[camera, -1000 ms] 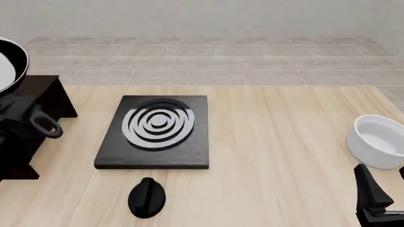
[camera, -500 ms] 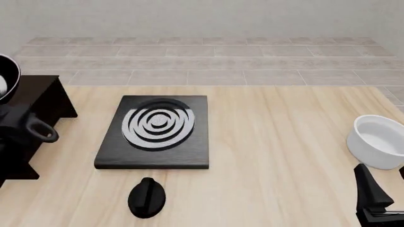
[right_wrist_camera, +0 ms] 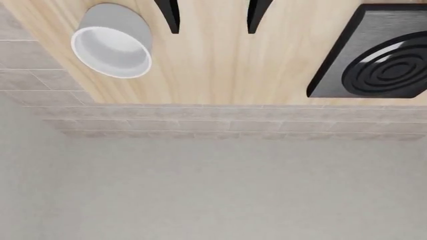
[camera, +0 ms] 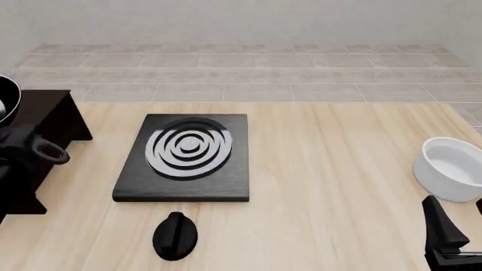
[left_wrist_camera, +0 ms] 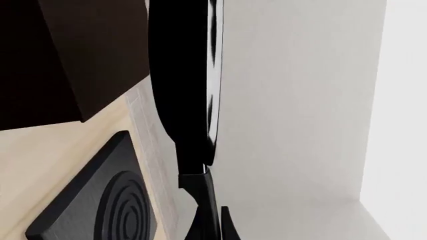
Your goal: Put the frying pan on top of the cabinet.
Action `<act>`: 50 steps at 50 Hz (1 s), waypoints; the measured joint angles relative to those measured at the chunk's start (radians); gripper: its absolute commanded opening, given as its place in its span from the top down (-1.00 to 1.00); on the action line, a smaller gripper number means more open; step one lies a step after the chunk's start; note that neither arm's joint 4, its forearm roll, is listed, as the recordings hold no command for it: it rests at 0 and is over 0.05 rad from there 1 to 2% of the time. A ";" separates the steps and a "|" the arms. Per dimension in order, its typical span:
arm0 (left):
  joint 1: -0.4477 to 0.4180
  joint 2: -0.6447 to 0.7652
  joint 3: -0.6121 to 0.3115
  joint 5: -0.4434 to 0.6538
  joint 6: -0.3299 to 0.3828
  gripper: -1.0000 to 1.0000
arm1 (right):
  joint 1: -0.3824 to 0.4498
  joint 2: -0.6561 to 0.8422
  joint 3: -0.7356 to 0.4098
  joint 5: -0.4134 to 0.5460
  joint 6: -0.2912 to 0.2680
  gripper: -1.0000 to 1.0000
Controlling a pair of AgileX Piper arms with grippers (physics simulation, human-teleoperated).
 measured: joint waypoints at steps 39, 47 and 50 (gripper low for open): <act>0.065 0.287 -0.077 -0.126 -0.046 1.00 | 0.003 0.000 0.000 0.006 -0.008 -1.00; 0.074 0.347 -0.085 -0.158 -0.052 1.00 | 0.004 0.000 0.000 0.008 -0.008 -1.00; 0.078 0.366 -0.086 -0.169 -0.054 1.00 | 0.004 0.000 0.000 0.009 -0.008 -1.00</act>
